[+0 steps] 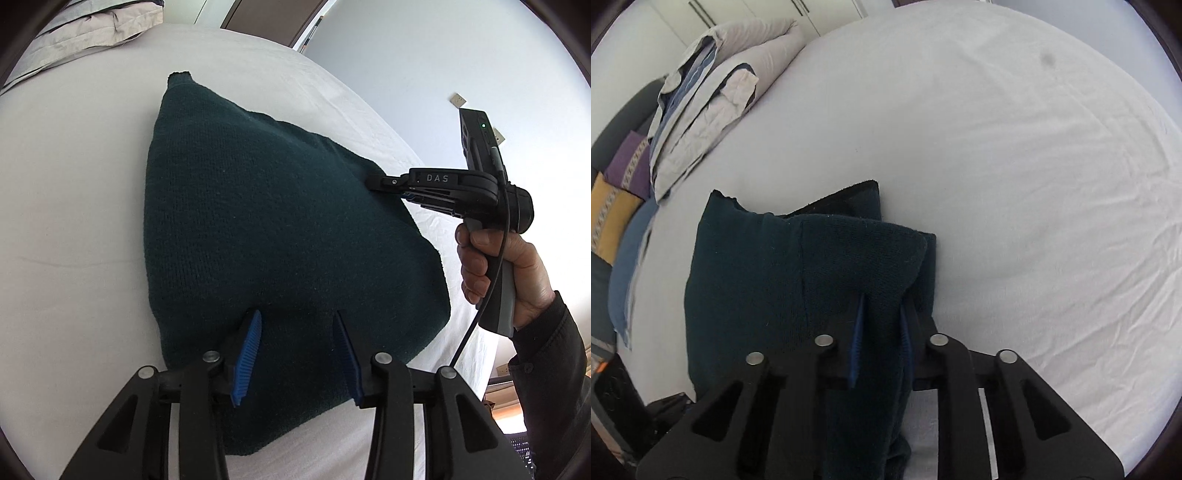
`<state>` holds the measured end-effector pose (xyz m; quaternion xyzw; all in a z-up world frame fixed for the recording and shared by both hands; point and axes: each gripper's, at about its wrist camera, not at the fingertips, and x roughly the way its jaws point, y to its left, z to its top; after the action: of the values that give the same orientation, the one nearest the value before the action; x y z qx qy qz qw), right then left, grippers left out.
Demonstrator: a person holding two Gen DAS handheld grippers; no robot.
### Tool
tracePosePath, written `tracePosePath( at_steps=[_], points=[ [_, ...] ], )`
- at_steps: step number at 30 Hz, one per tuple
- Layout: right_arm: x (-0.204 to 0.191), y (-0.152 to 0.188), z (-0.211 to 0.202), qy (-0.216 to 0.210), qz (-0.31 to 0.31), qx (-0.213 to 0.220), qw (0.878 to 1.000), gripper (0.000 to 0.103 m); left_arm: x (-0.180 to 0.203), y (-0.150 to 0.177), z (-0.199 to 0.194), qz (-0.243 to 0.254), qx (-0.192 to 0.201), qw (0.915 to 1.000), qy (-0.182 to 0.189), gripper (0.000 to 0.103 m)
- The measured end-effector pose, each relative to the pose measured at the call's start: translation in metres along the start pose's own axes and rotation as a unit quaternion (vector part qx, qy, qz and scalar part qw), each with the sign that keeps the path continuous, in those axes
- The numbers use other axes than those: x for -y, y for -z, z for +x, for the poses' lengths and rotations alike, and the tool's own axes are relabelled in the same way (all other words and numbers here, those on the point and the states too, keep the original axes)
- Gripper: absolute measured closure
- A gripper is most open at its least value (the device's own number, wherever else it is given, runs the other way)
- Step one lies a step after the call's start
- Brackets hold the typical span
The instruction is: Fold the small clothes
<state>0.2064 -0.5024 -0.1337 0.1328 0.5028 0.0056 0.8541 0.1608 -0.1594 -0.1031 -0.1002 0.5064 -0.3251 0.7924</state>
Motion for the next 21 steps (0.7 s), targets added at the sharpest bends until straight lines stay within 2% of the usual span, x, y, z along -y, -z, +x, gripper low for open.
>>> tracePosePath(
  at_steps=[4, 7, 11, 13, 14, 15, 17, 19, 20, 21],
  points=[
    [-0.038, -0.01, -0.027, 0.066, -0.077, 0.046, 0.994, 0.097, -0.001, 0.003, -0.004, -0.008, 0.015, 0.9999, 0.002, 0.059],
    [-0.062, -0.028, -0.04, 0.074, -0.103, 0.078, 0.989, 0.097, 0.001, 0.007, -0.009, -0.015, 0.033, 0.9993, -0.006, 0.059],
    [-0.062, -0.053, -0.018, 0.053, -0.077, 0.056, 0.994, 0.097, 0.007, 0.016, -0.006, 0.004, 0.05, 0.9982, -0.034, 0.059],
    [-0.047, -0.052, 0.014, 0.081, -0.075, 0.024, 0.994, 0.097, 0.009, 0.02, -0.001, 0.012, 0.051, 0.9978, -0.041, 0.059],
    [-0.039, -0.048, 0.027, 0.084, -0.072, 0.016, 0.994, 0.097, 0.01, 0.021, 0.001, 0.015, 0.052, 0.9977, -0.042, 0.058],
    [-0.031, -0.046, 0.03, 0.07, -0.059, 0.027, 0.995, 0.096, 0.011, 0.022, 0.001, 0.019, 0.051, 0.9974, -0.046, 0.058],
    [-0.015, -0.044, 0.025, 0.047, -0.016, 0.046, 0.998, 0.084, 0.008, 0.02, -0.004, 0.021, 0.049, 0.9974, -0.048, 0.058],
    [-0.007, -0.044, 0.017, 0.035, 0.006, 0.052, 0.998, 0.08, 0.009, 0.017, -0.011, 0.016, 0.045, 0.9979, -0.044, 0.055],
    [-0.005, -0.044, 0.013, 0.043, 0.008, 0.053, 0.998, 0.077, 0.008, 0.015, -0.019, 0.015, 0.049, 0.9977, -0.045, 0.054],
    [-0.006, -0.043, 0.006, 0.063, 0.013, 0.057, 0.996, 0.063, 0.009, 0.013, -0.027, 0.017, 0.059, 0.9969, -0.048, 0.049]
  ],
)
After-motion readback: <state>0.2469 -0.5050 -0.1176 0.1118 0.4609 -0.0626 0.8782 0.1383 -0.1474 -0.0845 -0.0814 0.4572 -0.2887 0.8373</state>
